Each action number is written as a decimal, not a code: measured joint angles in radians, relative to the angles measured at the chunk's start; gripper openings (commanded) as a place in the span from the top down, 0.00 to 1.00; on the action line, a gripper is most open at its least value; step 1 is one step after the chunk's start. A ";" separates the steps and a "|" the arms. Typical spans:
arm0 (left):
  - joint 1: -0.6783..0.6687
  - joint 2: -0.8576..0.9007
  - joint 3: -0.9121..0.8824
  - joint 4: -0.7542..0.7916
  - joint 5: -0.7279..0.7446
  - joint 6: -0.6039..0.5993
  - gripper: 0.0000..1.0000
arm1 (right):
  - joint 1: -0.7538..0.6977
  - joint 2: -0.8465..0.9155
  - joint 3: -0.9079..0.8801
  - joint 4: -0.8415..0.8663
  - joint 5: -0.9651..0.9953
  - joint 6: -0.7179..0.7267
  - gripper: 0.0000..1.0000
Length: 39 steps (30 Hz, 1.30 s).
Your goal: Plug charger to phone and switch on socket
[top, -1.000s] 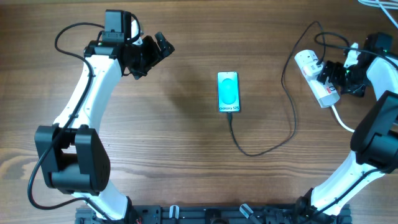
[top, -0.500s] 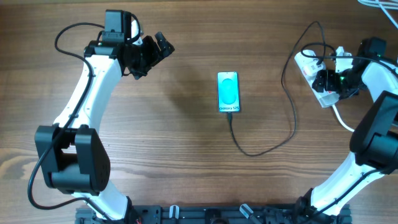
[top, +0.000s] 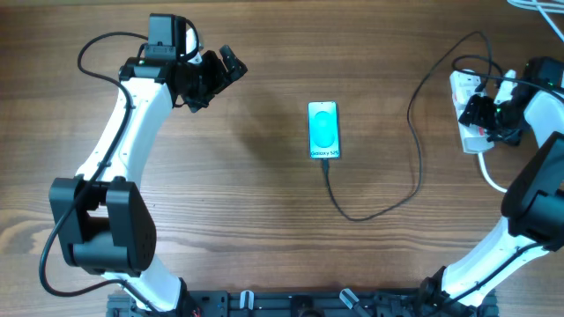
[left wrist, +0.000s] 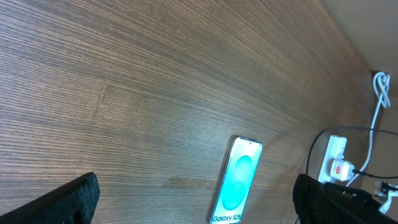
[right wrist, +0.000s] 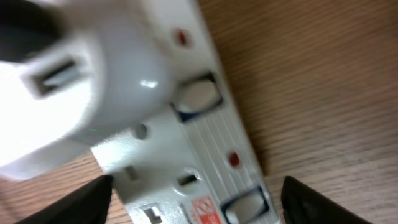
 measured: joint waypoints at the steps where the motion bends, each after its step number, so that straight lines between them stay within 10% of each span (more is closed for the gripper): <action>1: 0.000 0.000 0.000 0.000 0.000 0.000 0.00 | -0.006 0.000 0.000 -0.001 -0.005 0.011 0.00; 16: 0.000 0.000 0.000 0.000 0.000 0.000 0.00 | -0.179 -0.019 0.115 -0.117 -0.019 0.134 0.00; 39: 0.000 0.000 0.000 0.000 0.000 0.000 0.00 | -0.123 -0.020 -0.028 0.182 -0.080 0.168 0.01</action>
